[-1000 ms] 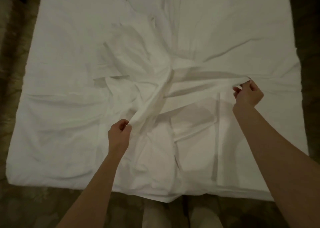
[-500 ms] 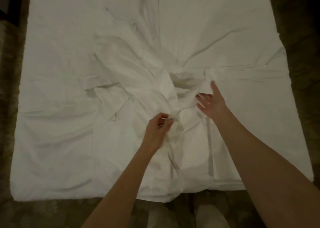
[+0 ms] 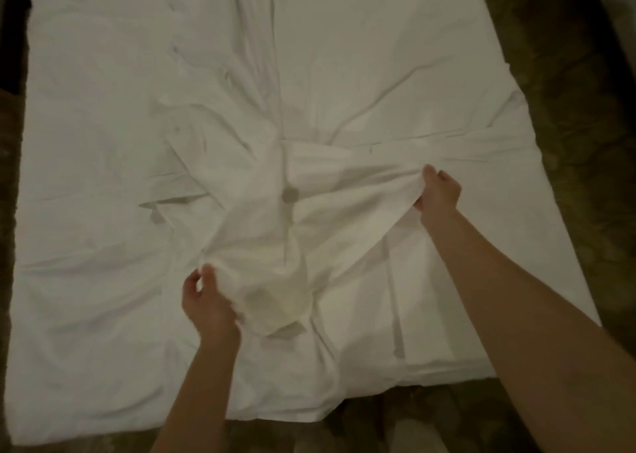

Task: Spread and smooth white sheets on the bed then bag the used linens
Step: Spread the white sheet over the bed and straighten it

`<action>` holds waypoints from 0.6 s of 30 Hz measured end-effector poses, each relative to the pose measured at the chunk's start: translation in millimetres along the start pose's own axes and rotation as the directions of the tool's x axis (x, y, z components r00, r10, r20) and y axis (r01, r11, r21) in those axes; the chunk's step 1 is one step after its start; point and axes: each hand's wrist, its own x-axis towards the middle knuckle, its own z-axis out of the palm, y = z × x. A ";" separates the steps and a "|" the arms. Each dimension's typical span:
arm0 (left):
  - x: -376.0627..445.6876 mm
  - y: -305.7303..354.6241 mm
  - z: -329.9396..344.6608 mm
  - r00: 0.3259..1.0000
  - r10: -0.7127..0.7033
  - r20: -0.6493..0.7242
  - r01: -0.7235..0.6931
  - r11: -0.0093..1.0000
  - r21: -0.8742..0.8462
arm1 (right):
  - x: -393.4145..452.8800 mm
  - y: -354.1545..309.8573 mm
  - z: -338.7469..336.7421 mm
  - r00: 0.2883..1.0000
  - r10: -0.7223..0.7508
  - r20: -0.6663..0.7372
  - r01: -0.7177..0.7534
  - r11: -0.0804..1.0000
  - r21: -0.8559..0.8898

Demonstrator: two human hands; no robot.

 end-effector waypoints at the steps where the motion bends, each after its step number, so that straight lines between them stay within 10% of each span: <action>1: 1.8 -7.0 -8.8 1.000 -0.012 -0.028 0.013 0.999 0.045 | 7.2 -11.8 -10.6 1.000 -0.017 -0.024 0.017 1.000 -0.001; 12: -73.3 -67.4 -2.6 0.965 -0.208 0.160 0.123 0.898 0.423 | 71.2 -43.2 -132.5 0.971 0.002 -0.239 0.008 0.999 0.043; 18: -131.6 -73.6 32.2 0.742 -0.454 0.493 0.096 0.800 0.593 | 52.1 4.8 -143.1 0.982 0.178 -0.060 -0.175 0.983 0.045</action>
